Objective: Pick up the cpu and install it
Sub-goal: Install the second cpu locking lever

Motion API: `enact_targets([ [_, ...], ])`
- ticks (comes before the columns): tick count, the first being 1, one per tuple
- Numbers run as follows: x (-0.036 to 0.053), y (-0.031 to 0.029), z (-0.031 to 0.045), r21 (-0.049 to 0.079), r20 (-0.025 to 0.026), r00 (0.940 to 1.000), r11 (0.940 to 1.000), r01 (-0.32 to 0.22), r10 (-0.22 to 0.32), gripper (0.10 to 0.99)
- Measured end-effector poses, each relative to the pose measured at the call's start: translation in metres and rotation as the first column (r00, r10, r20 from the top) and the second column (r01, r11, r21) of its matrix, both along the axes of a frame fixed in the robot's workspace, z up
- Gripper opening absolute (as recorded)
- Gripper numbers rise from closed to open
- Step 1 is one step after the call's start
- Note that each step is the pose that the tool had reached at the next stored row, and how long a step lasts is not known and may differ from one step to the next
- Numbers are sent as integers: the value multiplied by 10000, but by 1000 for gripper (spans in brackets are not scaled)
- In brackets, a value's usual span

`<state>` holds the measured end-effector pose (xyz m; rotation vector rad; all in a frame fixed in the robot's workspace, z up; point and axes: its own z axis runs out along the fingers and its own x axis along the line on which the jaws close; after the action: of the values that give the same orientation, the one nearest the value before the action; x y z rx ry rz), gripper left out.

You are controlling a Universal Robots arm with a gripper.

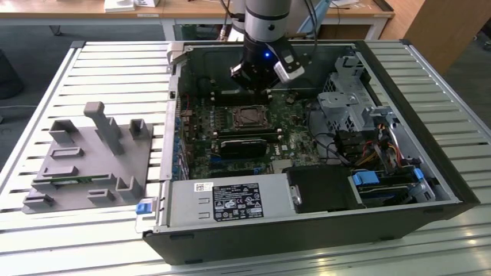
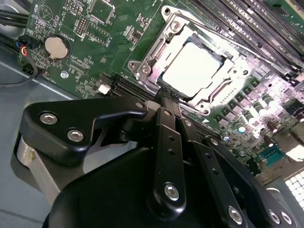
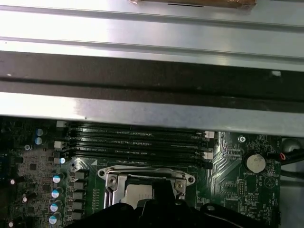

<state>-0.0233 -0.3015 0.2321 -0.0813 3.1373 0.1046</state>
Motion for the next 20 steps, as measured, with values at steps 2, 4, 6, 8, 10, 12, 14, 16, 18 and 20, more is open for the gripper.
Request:
enact_targets([
  [2,0,-8,0,0,0,10000,10000,1,-1,106],
  [4,0,-12,0,1,0,10000,10000,1,-1,106],
  [6,0,-14,0,-1,-1,10000,10000,2,-2,106],
  [8,0,-15,7,-2,-2,10000,10000,0,0,106],
  [10,0,-14,28,0,0,10000,10000,1,-1,106],
  [12,0,-14,63,0,0,10000,10000,1,-1,106],
  [14,0,-14,100,1,1,10000,10000,1,-1,106],
  [16,0,-15,113,1,0,10000,10000,0,0,106],
  [18,0,-23,114,1,0,10000,10000,-1,1,106],
  [20,-1,-39,114,0,0,10000,10000,1,-1,106],
])
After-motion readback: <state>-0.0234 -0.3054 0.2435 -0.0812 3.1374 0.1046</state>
